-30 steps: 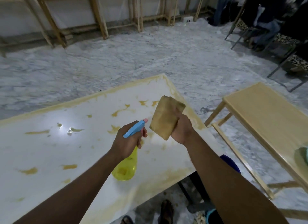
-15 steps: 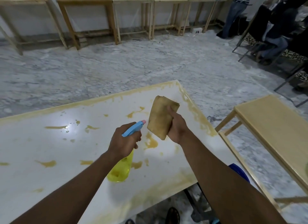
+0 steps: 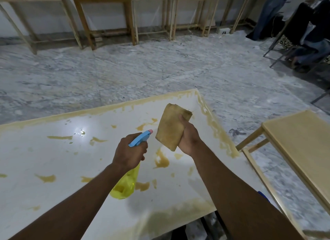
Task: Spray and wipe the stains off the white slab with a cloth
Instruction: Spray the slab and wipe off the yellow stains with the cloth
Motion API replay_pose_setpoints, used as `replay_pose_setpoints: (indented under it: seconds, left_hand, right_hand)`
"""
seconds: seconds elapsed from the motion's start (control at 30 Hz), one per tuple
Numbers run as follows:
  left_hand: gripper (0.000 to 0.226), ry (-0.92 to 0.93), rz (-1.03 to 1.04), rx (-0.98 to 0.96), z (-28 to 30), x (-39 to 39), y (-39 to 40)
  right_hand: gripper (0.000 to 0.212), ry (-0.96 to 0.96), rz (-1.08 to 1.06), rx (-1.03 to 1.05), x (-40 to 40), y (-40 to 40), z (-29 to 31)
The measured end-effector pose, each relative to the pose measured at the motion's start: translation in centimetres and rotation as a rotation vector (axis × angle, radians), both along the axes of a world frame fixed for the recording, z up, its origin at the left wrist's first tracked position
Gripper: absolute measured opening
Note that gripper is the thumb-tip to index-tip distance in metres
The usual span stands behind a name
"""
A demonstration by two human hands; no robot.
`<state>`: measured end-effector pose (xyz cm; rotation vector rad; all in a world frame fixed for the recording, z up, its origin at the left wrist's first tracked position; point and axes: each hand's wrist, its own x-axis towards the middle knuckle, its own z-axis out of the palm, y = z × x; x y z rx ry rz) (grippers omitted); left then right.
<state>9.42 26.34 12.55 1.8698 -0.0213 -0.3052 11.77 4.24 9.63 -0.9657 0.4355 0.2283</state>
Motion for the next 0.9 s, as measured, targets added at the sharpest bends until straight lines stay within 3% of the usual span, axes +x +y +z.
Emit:
replay_pose_setpoints:
  seconds: [0.33, 0.53, 0.7, 0.9]
  left_hand:
    - [0.034, 0.074, 0.118, -0.053, -2.8, 8.0, -8.1]
    - [0.053, 0.130, 0.127, -0.121, -4.4, 13.8, -12.8]
    - [0.052, 0.148, 0.152, -0.141, -6.4, 16.8, -15.0]
    - [0.055, 0.146, 0.197, -0.155, -8.5, 18.6, -16.1]
  right_hand:
    - [0.035, 0.136, -0.015, 0.075, 5.8, -10.4, -6.8]
    - [0.044, 0.291, -0.041, -0.132, 12.6, -17.1, -9.7]
    - [0.051, 0.196, 0.127, -0.608, 21.5, -20.5, -11.3]
    - [0.049, -0.306, 0.415, -1.349, 30.8, -22.5, -13.3]
